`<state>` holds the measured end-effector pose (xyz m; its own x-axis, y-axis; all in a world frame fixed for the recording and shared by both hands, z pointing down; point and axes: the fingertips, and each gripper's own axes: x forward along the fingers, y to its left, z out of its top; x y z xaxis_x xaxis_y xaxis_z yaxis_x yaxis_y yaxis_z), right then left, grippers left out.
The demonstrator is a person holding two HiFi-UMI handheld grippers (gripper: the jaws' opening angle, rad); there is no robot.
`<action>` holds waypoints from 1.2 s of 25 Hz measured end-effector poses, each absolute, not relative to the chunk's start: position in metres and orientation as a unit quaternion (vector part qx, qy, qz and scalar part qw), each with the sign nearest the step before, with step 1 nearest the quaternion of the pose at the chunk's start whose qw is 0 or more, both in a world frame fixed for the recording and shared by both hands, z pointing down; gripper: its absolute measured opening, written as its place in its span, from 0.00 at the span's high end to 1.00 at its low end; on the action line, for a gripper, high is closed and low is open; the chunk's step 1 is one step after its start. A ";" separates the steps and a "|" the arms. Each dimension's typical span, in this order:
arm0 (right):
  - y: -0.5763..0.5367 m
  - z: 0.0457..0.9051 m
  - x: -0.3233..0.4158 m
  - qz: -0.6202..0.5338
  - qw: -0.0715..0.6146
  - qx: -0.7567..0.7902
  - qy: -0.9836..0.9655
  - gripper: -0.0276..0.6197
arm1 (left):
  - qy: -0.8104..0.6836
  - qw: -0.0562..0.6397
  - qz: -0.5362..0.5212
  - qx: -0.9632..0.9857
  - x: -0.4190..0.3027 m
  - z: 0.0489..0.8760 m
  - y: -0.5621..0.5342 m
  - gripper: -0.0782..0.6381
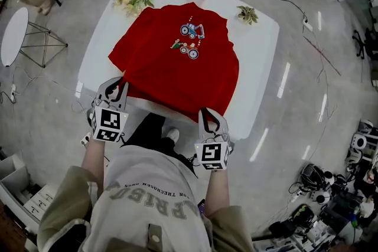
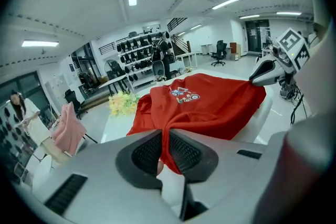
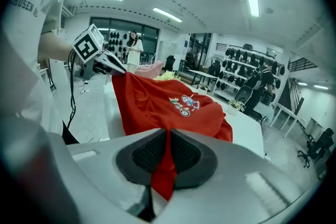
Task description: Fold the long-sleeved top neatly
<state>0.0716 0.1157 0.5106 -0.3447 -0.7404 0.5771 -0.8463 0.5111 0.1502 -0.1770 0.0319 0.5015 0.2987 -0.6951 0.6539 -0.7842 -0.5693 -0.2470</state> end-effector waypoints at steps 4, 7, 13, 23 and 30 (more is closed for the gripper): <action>0.143 0.506 0.068 0.085 0.294 0.471 -0.828 0.91 | -0.472 0.074 0.378 0.793 -0.184 0.506 0.076 0.82; 0.163 0.513 0.065 0.094 0.295 0.459 -0.833 0.91 | -0.478 0.096 0.386 0.783 -0.191 0.519 0.108 0.82; 0.181 0.558 0.067 0.126 0.325 0.438 -0.828 0.91 | -0.473 0.134 0.425 0.760 -0.199 0.566 0.137 0.82; 0.177 0.592 0.066 0.222 0.333 0.424 -0.813 0.83 | -0.396 0.203 0.468 0.763 -0.190 0.594 0.141 0.45; 0.155 0.544 0.075 0.287 0.223 0.446 -0.818 0.45 | -0.386 0.165 0.421 0.804 -0.184 0.527 0.073 0.40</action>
